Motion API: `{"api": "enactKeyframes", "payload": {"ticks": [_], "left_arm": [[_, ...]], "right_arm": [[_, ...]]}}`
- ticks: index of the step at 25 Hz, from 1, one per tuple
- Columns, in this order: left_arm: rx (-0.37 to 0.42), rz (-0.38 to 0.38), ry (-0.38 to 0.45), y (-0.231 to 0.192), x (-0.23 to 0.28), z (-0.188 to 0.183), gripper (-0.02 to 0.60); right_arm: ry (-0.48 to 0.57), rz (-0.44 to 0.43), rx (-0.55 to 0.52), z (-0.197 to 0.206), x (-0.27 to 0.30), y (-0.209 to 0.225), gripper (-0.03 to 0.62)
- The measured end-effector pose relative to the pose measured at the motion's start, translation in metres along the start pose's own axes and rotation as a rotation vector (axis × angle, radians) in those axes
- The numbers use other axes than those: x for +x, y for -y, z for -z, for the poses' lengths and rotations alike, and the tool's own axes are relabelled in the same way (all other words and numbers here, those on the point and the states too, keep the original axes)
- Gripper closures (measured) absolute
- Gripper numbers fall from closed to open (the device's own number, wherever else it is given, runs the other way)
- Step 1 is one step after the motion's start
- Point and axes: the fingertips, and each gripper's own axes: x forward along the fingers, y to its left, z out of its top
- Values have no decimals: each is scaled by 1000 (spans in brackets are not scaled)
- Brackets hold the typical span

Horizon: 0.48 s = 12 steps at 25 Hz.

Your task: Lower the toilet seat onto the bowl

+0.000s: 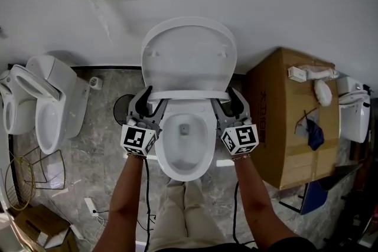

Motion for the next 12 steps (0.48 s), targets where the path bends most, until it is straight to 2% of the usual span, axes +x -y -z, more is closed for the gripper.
{"api": "enactKeyframes", "payload": {"ticks": [12], "left_arm": [[6,28,-5,30,-45,13,373]], "right_arm": [[-24,18,7,19,-49,-26,342]]}}
